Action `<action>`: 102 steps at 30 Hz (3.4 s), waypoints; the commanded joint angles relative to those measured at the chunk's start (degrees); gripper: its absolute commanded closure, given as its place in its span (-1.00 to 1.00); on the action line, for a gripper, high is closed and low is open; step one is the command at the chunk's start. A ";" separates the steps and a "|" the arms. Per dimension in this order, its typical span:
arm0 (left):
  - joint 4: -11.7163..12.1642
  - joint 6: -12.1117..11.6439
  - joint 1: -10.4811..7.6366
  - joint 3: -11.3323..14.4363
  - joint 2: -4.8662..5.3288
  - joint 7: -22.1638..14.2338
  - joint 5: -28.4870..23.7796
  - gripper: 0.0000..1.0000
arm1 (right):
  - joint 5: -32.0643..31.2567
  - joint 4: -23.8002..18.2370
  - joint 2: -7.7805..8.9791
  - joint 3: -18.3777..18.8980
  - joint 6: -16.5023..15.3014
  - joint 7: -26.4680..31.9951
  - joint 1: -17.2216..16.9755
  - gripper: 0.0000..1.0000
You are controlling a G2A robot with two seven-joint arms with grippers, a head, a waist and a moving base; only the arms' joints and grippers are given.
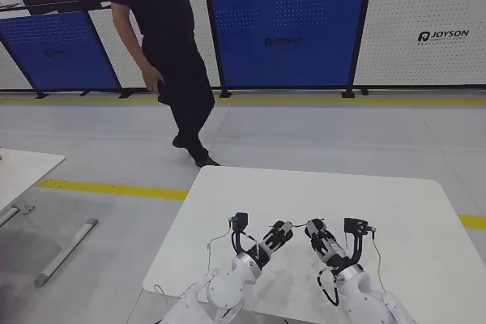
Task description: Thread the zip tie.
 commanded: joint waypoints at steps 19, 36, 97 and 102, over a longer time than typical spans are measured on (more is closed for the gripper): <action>0.09 -1.46 0.11 -0.10 0.01 -1.49 -0.58 1.00 | 0.53 0.88 -0.13 -0.44 -1.20 1.14 0.51 1.00; -0.27 0.16 0.30 -1.09 -0.49 2.83 -5.21 1.00 | -0.79 0.71 0.15 0.75 -1.53 -0.07 -1.05 -1.00; -3.00 0.92 1.09 -2.27 -0.58 -0.23 -10.80 1.00 | -13.33 7.89 0.46 -0.84 -4.36 -0.03 3.06 -1.00; -3.00 0.92 1.09 -2.27 -0.58 -0.23 -10.80 1.00 | -13.11 7.89 0.45 -0.82 -4.26 -0.14 2.92 -1.00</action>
